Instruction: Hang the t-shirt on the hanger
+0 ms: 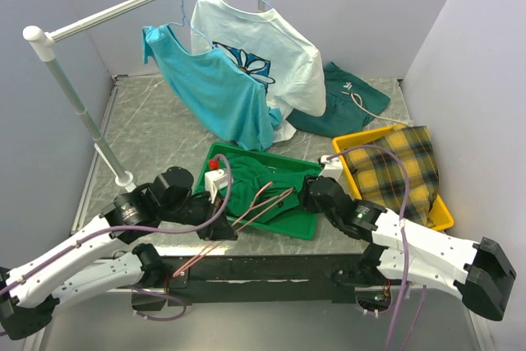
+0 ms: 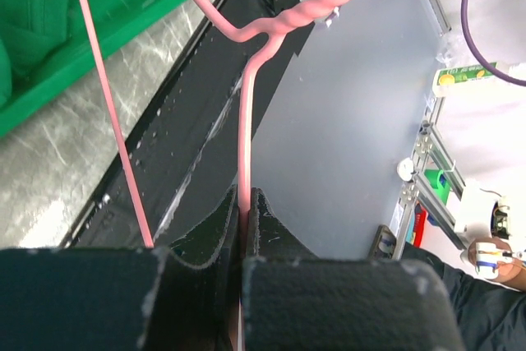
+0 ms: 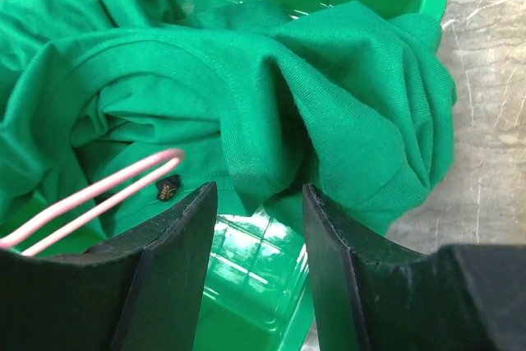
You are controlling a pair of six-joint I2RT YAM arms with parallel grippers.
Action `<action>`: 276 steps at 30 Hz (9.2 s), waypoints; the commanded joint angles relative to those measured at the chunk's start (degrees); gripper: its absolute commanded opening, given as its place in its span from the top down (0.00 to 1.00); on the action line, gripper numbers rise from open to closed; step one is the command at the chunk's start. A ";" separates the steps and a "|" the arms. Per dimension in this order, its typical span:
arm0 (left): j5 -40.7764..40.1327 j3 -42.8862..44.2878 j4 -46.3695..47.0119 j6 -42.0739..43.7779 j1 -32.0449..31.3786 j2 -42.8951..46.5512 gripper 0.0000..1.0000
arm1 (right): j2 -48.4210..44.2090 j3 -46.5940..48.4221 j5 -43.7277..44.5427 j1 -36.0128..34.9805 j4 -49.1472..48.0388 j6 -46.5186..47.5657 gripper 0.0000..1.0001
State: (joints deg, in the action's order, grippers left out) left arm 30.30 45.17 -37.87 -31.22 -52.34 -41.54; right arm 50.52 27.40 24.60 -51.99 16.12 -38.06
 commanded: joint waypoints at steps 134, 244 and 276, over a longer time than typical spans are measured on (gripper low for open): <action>-10.40 -3.58 61.96 -15.80 0.66 -19.22 0.20 | -15.54 4.87 8.97 -9.01 -19.72 27.70 1.00; -22.22 0.62 11.86 -1.66 21.75 -1.44 0.51 | -3.68 9.87 28.48 -11.38 -21.22 28.84 1.00; -42.18 8.89 4.90 4.50 -7.25 -13.83 0.63 | -1.13 12.50 28.92 -11.64 -19.81 29.45 1.00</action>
State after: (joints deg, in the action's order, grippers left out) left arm -13.30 52.21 -36.32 -28.51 -59.13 -54.74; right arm 49.50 37.08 52.40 -63.13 -2.28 -8.08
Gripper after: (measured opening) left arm 0.378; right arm 0.057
